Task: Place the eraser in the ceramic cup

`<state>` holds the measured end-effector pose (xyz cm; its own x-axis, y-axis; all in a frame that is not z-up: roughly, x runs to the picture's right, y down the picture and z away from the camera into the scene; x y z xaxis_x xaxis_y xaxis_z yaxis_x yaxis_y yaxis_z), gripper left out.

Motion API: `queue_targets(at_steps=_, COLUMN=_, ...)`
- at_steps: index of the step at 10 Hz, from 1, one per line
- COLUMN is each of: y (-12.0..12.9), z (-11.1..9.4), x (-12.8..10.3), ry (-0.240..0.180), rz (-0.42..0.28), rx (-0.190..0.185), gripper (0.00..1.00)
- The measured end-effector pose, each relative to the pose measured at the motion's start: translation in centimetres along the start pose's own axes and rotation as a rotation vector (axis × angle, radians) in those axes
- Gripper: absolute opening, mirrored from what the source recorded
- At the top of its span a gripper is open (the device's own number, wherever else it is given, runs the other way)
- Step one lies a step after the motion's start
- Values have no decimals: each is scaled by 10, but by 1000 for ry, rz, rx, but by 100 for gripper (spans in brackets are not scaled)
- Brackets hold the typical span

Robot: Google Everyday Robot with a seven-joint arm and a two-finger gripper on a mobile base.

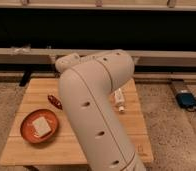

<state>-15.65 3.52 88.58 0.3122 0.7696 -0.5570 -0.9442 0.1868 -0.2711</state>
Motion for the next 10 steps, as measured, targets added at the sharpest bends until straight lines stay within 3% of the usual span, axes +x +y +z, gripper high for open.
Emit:
queue_targets(at_steps=3, y=7, z=-56, x=37, ry=-99, rz=6, rx=16, gripper=0)
queue_targets(at_steps=6, y=19, z=-109, x=92, ry=-218, rz=19, rx=35, gripper=0)
queue_targets(at_steps=8, y=11, z=-143, x=129, ry=-302, rz=53, rx=70, gripper=0)
queue_targets(at_steps=10, y=-8, z=-159, x=152, ry=-349, rz=105, rx=101, gripper=0)
